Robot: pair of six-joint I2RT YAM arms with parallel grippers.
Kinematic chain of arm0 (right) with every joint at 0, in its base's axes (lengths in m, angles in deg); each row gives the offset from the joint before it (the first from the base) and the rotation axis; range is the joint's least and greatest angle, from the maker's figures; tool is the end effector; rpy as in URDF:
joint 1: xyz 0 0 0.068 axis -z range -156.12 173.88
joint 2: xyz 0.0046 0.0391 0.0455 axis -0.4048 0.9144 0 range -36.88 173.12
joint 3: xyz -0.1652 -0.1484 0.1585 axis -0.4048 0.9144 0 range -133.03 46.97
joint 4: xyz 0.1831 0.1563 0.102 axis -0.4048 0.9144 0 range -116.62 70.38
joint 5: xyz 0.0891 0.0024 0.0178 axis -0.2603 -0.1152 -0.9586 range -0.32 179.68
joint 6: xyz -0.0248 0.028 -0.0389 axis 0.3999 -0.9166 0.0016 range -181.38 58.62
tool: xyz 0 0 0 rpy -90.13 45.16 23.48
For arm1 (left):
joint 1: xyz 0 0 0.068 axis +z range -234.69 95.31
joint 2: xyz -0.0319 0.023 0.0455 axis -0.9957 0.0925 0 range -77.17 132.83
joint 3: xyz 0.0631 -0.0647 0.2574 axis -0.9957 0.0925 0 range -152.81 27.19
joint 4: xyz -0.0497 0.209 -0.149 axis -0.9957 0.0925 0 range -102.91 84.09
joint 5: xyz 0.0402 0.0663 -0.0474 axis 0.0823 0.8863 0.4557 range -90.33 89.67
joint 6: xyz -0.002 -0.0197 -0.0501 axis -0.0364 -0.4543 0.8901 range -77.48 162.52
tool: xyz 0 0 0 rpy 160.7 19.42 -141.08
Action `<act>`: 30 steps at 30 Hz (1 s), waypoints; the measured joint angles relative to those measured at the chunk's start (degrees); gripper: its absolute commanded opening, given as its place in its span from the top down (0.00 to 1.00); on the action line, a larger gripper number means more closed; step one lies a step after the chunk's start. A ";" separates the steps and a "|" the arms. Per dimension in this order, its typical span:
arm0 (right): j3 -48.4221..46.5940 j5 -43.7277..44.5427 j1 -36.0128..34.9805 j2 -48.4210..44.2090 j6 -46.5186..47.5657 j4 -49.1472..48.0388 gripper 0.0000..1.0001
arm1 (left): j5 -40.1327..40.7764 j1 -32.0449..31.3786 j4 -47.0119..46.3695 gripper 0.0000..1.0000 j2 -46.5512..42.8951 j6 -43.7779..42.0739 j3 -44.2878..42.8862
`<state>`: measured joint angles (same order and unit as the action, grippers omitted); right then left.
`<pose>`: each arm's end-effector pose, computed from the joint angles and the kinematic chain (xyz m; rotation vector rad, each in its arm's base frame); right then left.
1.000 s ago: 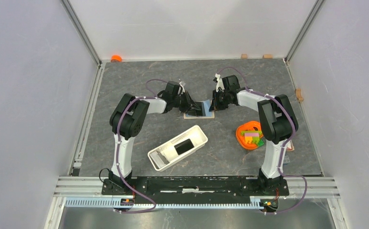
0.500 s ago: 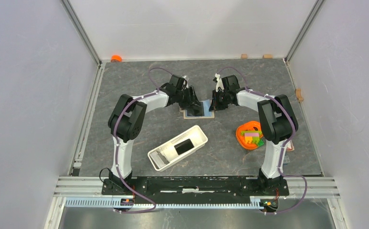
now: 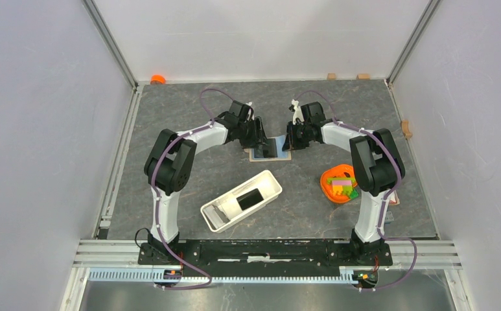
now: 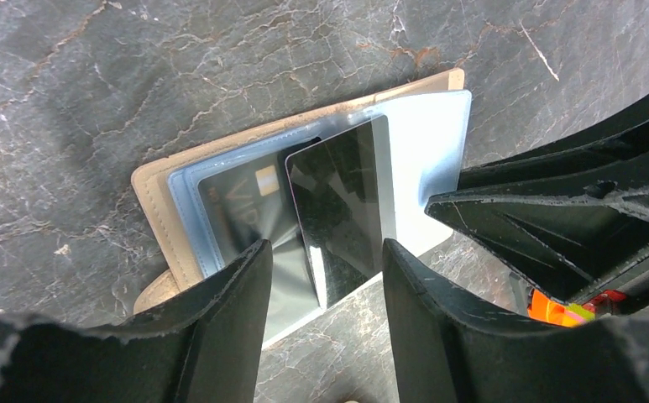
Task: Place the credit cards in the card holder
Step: Insert the credit card into the card holder.
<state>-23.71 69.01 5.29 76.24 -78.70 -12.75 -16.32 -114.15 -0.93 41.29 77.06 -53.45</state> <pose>0.3795 0.1409 0.1459 -0.1727 2.6049 0.6954 0.3834 -0.2279 0.1602 0.0180 2.5760 -0.8055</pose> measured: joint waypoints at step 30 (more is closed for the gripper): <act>7.54 4.28 4.24 -9.05 -1.07 -2.95 0.39 | -0.39 -4.83 -0.76 0.44 5.22 2.10 -6.10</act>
<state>-16.17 73.30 9.53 67.19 -79.77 -15.70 -16.71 -118.98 -1.69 46.51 79.16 -59.55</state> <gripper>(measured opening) 0.608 0.564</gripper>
